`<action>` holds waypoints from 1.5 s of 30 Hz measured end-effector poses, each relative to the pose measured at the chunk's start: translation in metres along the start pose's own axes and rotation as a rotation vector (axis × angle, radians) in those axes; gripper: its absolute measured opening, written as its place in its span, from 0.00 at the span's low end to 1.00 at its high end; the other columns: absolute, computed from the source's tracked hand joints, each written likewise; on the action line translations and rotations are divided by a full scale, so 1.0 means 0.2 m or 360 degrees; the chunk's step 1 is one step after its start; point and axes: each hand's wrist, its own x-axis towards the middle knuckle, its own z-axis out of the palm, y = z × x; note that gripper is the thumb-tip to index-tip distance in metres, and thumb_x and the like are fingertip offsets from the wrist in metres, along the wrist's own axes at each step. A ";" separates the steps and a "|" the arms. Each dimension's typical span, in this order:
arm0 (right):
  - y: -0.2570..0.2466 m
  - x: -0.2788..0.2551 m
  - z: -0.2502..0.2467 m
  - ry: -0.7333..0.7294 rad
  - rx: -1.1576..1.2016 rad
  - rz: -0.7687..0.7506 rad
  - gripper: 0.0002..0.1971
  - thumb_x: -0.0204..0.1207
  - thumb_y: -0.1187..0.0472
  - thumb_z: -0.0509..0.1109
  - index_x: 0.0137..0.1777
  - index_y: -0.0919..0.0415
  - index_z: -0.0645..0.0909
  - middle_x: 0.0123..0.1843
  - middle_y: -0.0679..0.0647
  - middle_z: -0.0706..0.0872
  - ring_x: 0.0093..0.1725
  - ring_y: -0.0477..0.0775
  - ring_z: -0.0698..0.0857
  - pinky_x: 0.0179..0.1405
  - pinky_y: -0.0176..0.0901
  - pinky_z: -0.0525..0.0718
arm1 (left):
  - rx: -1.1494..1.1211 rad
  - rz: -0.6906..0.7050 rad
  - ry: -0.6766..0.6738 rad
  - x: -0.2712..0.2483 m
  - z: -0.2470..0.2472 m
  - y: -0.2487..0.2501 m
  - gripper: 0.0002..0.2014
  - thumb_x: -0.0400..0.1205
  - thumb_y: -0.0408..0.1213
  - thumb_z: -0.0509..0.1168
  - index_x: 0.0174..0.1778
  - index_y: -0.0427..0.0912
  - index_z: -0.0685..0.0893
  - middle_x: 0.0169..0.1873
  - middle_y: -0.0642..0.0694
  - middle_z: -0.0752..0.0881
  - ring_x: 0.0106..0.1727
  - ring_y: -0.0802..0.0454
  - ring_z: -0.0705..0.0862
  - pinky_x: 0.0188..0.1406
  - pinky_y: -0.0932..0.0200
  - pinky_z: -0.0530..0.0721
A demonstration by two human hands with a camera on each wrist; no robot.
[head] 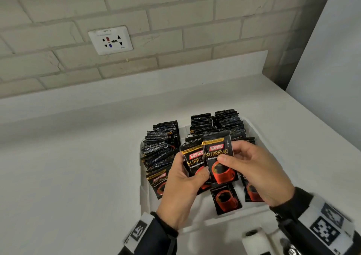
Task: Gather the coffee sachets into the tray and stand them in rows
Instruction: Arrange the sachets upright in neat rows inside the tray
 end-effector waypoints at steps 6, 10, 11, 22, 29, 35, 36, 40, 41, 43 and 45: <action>-0.03 0.03 -0.09 0.0012 0.0451 -0.0010 0.24 0.47 0.49 0.83 0.43 0.55 0.85 0.44 0.53 0.91 0.42 0.49 0.89 0.38 0.43 0.88 | -0.0043 0.0093 0.0038 0.01 -0.02 0.07 0.20 0.65 0.32 0.69 0.54 0.47 0.79 0.44 0.49 0.91 0.45 0.51 0.89 0.43 0.55 0.89; -0.12 0.09 -0.23 0.0214 0.0650 -0.0098 0.31 0.42 0.52 0.84 0.48 0.55 0.81 0.45 0.52 0.90 0.44 0.51 0.90 0.38 0.45 0.89 | 0.0041 0.0387 0.0098 -0.02 -0.08 0.24 0.19 0.68 0.33 0.71 0.54 0.48 0.79 0.44 0.50 0.91 0.42 0.50 0.90 0.41 0.50 0.88; -0.16 0.09 -0.25 0.0269 0.0620 -0.0104 0.27 0.46 0.56 0.81 0.49 0.55 0.78 0.43 0.52 0.90 0.42 0.50 0.90 0.37 0.45 0.88 | 0.0025 0.0488 0.0119 -0.03 -0.12 0.28 0.18 0.69 0.31 0.71 0.54 0.46 0.79 0.41 0.50 0.91 0.39 0.52 0.90 0.38 0.52 0.88; -0.27 0.07 -0.09 -0.0393 -0.0963 -0.0182 0.10 0.70 0.64 0.73 0.41 0.48 0.77 0.40 0.46 0.86 0.35 0.43 0.86 0.34 0.33 0.82 | 0.0186 0.0921 0.0322 -0.16 -0.49 0.50 0.17 0.73 0.39 0.66 0.57 0.60 0.82 0.54 0.58 0.87 0.55 0.57 0.87 0.48 0.55 0.88; -0.18 0.13 -0.06 -0.1091 -0.1309 0.0212 0.11 0.70 0.64 0.75 0.39 0.51 0.75 0.42 0.47 0.86 0.36 0.49 0.86 0.37 0.40 0.85 | 0.0198 0.0840 0.0433 -0.22 -0.54 0.42 0.17 0.71 0.35 0.62 0.50 0.59 0.84 0.49 0.56 0.89 0.50 0.57 0.89 0.44 0.55 0.89; -0.11 0.11 0.02 -0.1323 -0.2168 0.0090 0.15 0.72 0.57 0.74 0.37 0.52 0.67 0.38 0.47 0.75 0.30 0.42 0.70 0.23 0.30 0.66 | 0.0226 0.0829 0.0400 -0.22 -0.52 0.45 0.17 0.71 0.34 0.62 0.49 0.60 0.85 0.48 0.57 0.89 0.49 0.57 0.89 0.43 0.55 0.89; -0.12 0.11 0.03 -0.1320 -0.2225 0.0046 0.16 0.72 0.58 0.73 0.35 0.52 0.66 0.36 0.46 0.73 0.30 0.43 0.69 0.23 0.31 0.64 | 0.0232 0.0831 0.0368 -0.22 -0.51 0.45 0.16 0.70 0.36 0.66 0.51 0.60 0.84 0.50 0.56 0.89 0.50 0.56 0.89 0.43 0.54 0.89; -0.14 0.14 0.06 -0.1220 -0.2449 -0.0146 0.14 0.74 0.59 0.71 0.36 0.51 0.66 0.36 0.45 0.72 0.36 0.49 0.74 0.25 0.36 0.67 | 0.0296 0.0798 0.0316 -0.23 -0.50 0.46 0.27 0.59 0.52 0.76 0.55 0.59 0.82 0.52 0.54 0.89 0.52 0.53 0.89 0.44 0.53 0.89; -0.15 0.14 0.07 -0.1173 -0.2482 -0.0204 0.08 0.75 0.59 0.69 0.42 0.53 0.71 0.40 0.46 0.76 0.38 0.51 0.75 0.26 0.37 0.68 | 0.0296 0.0783 0.0318 -0.23 -0.50 0.45 0.29 0.57 0.54 0.77 0.55 0.58 0.82 0.51 0.54 0.89 0.51 0.53 0.89 0.44 0.52 0.89; -0.16 0.17 0.08 -0.1048 -0.2522 -0.0266 0.09 0.77 0.59 0.67 0.55 0.58 0.74 0.50 0.52 0.81 0.42 0.53 0.77 0.32 0.40 0.72 | 0.0316 0.0764 0.0326 -0.22 -0.49 0.44 0.34 0.55 0.55 0.79 0.57 0.54 0.81 0.51 0.53 0.90 0.51 0.52 0.89 0.44 0.50 0.89; -0.17 0.21 0.09 -0.0945 -0.2555 -0.0289 0.13 0.78 0.58 0.66 0.60 0.59 0.74 0.53 0.55 0.82 0.45 0.55 0.80 0.37 0.43 0.74 | 0.0323 0.0764 0.0348 -0.21 -0.49 0.43 0.33 0.55 0.52 0.78 0.57 0.53 0.80 0.49 0.54 0.90 0.49 0.54 0.89 0.44 0.47 0.88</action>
